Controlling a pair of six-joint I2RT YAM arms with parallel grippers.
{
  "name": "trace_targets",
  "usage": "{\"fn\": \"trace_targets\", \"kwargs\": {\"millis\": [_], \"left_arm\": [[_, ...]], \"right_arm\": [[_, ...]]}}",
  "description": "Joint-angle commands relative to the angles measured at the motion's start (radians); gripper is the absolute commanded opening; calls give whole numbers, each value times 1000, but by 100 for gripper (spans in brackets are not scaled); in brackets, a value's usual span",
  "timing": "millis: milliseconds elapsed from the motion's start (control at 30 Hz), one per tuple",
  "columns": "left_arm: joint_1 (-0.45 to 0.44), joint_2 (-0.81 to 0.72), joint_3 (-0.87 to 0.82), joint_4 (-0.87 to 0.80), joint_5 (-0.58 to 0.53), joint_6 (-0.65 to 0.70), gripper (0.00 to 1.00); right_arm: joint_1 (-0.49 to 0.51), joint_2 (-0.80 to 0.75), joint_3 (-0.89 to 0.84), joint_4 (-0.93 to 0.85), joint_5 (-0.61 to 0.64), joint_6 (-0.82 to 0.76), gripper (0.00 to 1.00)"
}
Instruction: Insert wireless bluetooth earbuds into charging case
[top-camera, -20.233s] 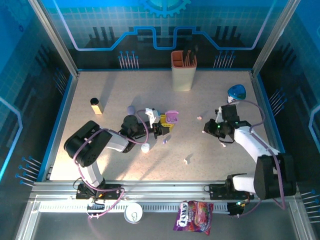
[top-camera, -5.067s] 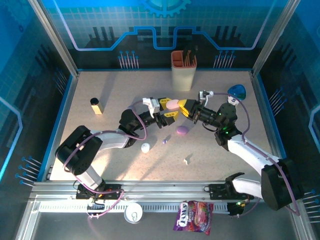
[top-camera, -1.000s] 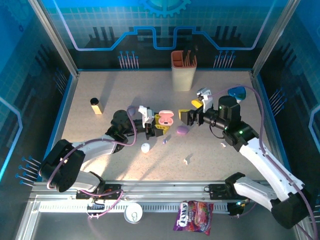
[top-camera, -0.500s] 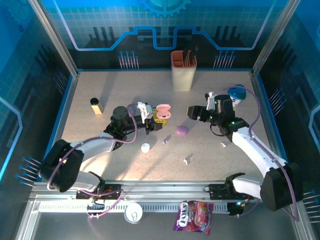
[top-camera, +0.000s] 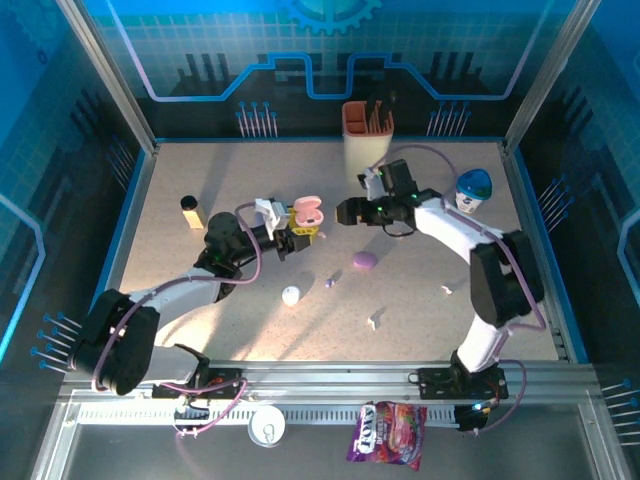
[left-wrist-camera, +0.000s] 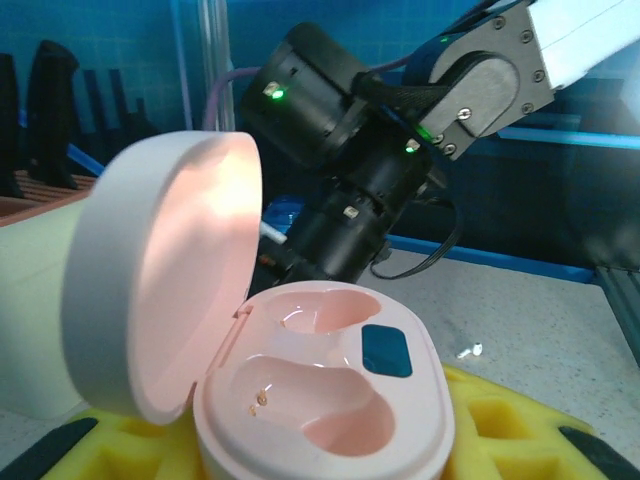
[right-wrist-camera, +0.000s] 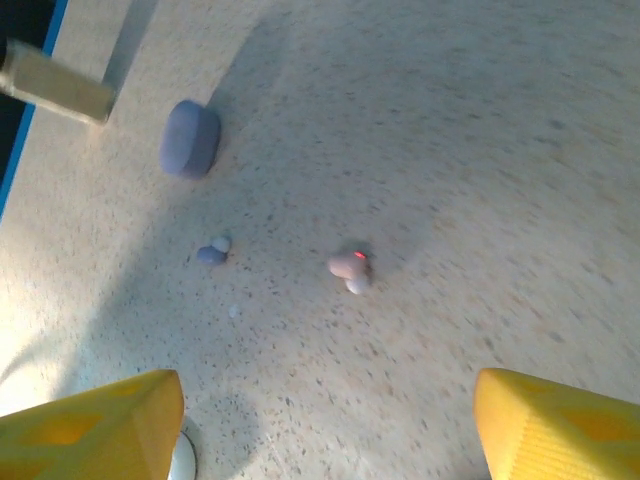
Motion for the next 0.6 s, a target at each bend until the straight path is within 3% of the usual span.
{"fn": "trace_targets", "kwargs": {"millis": [0,567], "left_arm": [[11,14,-38,133,26,-49,24],[20,66,-64,194,43,-91,24]], "right_arm": [[31,125,116,-119,-65,-105,74],[63,626,644,-361,-223,-173,70]]}}
